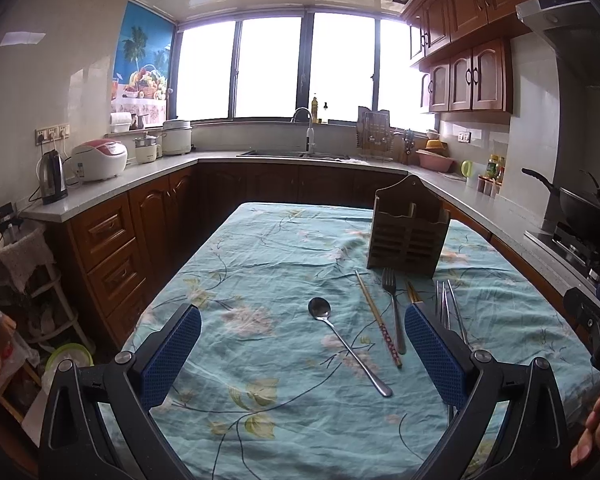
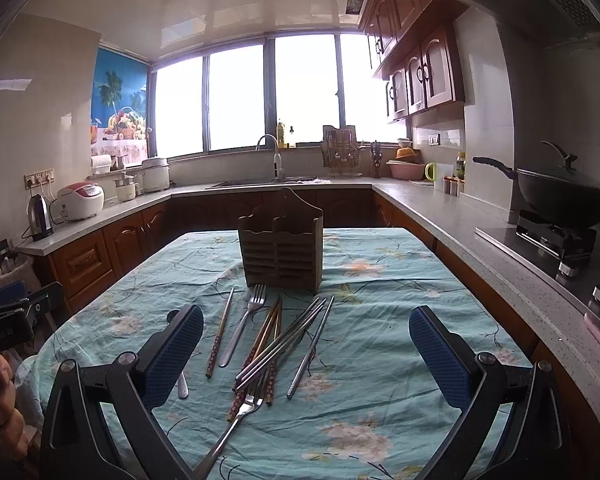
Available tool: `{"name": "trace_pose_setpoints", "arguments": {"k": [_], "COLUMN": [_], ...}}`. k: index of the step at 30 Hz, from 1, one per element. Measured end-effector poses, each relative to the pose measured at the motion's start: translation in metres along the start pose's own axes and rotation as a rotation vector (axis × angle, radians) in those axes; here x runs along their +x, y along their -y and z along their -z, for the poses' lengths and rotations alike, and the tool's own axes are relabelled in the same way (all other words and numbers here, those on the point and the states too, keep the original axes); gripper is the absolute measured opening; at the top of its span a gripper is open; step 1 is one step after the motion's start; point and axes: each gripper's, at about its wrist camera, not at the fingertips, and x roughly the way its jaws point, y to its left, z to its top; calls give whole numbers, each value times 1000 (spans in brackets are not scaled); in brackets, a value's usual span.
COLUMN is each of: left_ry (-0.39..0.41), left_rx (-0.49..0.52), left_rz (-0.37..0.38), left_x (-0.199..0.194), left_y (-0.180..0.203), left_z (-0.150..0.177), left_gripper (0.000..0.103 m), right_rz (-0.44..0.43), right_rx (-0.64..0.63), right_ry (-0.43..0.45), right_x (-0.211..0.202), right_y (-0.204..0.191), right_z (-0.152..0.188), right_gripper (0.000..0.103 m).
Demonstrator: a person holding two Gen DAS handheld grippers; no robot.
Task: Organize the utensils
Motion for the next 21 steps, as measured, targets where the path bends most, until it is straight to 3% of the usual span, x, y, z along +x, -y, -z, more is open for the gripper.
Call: {"name": "trace_pose_setpoints", "arguments": {"k": [21], "left_ry": [-2], "left_rx": [3], "left_rz": [-4], "left_x": [3], "left_y": [1], "left_z": [2], "left_gripper": [102], "right_rz": [-10], "right_rx": [-9], "right_ry": [-2], "right_x": [0], "right_y": [-6], "right_z": [0], "right_gripper": [103]}}
